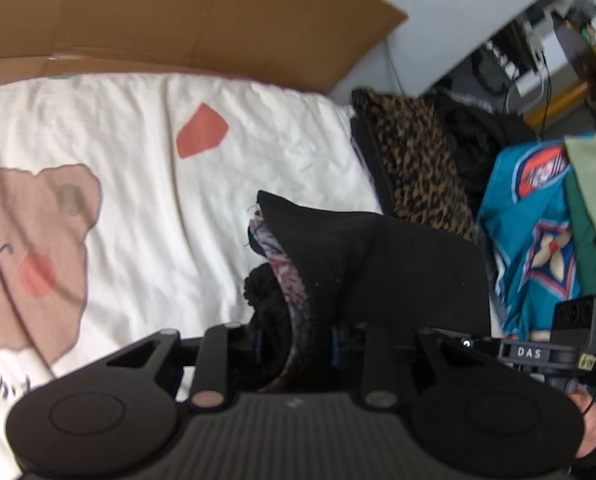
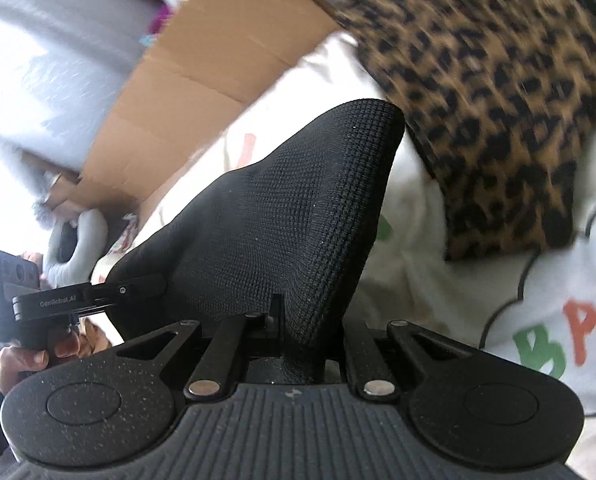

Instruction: Fold clothes

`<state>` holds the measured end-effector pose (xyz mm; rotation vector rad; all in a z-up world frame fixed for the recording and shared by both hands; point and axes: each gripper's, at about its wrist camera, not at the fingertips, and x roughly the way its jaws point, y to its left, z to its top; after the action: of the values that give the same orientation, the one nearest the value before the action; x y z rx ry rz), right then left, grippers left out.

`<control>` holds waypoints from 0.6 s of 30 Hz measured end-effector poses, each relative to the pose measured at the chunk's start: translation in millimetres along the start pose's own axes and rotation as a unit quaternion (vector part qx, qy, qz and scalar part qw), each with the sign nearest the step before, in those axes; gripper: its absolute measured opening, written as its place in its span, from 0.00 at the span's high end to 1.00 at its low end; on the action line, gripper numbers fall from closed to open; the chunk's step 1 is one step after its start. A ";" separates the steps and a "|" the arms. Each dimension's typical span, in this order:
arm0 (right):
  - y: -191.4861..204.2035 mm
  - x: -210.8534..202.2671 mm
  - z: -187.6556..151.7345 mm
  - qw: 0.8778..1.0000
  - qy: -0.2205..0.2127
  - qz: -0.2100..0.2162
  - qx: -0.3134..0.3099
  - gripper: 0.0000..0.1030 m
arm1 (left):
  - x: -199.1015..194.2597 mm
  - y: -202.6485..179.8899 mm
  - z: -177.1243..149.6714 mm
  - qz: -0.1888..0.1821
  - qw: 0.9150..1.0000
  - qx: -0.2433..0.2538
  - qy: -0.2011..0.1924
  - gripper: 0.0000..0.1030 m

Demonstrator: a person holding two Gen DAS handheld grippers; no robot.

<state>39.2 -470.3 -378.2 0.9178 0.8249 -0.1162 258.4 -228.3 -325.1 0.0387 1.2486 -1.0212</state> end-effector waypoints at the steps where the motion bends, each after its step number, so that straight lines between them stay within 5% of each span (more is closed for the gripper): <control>1: 4.5 -6.4 4.0 1.000 -0.002 0.000 -0.009 0.94 | -6.4 -4.5 -0.4 0.000 1.000 -0.003 -0.006 0.71; 18: 95.7 -118.6 53.3 0.994 -0.036 -0.016 -0.106 0.94 | -117.4 -109.0 3.3 0.031 0.996 -0.017 -0.086 0.71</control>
<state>28.2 -479.0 -217.4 0.6961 0.7696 -0.0870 194.7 -221.5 -178.2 -0.0372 1.1007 -0.9296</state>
